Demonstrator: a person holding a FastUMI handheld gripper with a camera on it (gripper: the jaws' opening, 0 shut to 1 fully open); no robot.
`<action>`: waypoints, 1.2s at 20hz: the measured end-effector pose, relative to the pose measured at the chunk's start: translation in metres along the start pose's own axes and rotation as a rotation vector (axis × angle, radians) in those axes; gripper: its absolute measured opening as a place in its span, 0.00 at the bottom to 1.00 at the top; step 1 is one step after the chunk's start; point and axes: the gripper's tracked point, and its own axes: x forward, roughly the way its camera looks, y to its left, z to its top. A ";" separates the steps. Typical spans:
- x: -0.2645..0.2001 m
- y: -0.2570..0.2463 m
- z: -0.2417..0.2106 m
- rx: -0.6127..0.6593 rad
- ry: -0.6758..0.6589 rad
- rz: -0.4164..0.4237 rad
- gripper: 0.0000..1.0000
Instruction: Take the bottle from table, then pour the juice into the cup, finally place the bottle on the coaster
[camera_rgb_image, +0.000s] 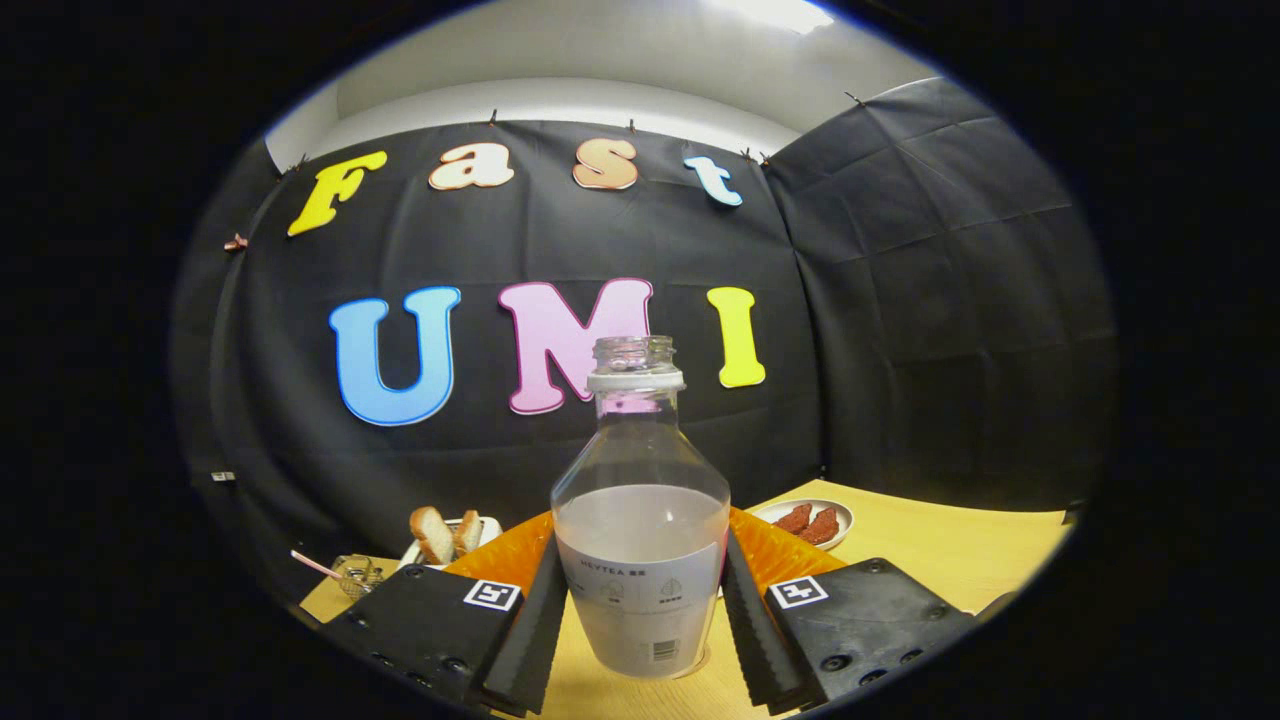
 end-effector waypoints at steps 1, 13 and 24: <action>0.007 -0.003 -0.011 -0.018 0.012 -0.028 0.75; 0.061 0.005 -0.128 -0.158 0.106 -0.143 0.75; 0.084 0.002 -0.168 -0.174 0.133 -0.125 0.75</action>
